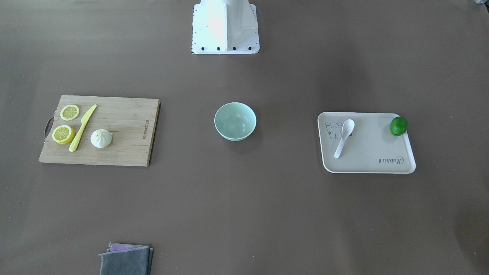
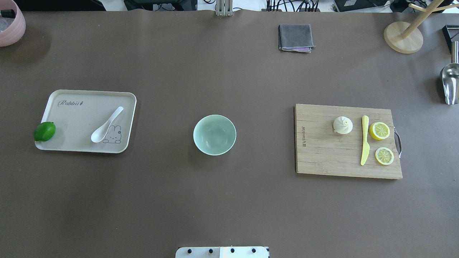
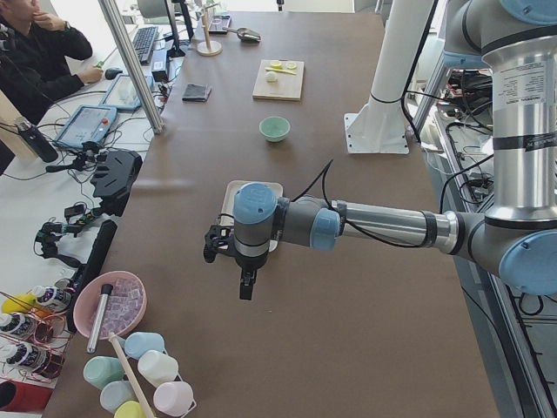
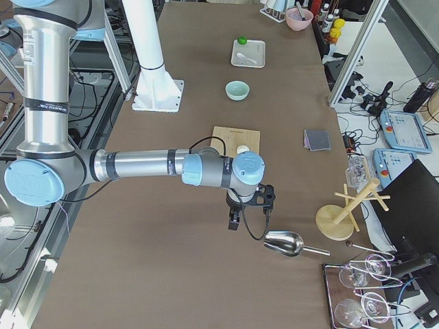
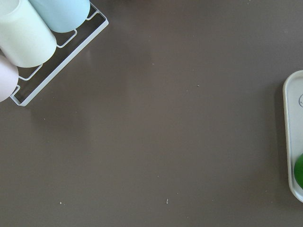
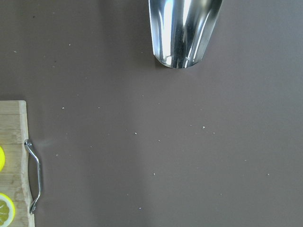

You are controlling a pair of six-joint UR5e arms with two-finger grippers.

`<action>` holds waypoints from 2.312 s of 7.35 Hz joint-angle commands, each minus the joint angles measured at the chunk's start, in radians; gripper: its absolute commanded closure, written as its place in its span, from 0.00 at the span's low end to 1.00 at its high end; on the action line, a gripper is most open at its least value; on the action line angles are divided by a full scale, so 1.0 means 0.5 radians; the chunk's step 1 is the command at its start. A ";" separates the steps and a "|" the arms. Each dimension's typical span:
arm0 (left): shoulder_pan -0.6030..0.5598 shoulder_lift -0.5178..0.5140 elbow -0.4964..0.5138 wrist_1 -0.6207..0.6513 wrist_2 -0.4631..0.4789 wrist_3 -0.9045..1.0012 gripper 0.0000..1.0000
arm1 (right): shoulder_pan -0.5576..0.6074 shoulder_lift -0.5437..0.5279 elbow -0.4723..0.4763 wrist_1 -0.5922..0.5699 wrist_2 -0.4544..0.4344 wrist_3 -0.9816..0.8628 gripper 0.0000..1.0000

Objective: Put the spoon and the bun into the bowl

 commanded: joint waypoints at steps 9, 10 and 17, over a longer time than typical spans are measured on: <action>0.641 -0.545 -0.011 -0.012 -0.027 -0.317 0.02 | -0.120 0.149 0.145 0.067 0.068 0.019 0.00; 0.737 -0.662 -0.005 -0.027 -0.034 -0.513 0.02 | -0.203 0.260 0.129 0.074 0.034 0.031 0.00; 1.384 -0.846 0.483 -1.049 0.318 -0.980 0.02 | -0.587 0.319 0.123 0.371 0.064 0.313 0.00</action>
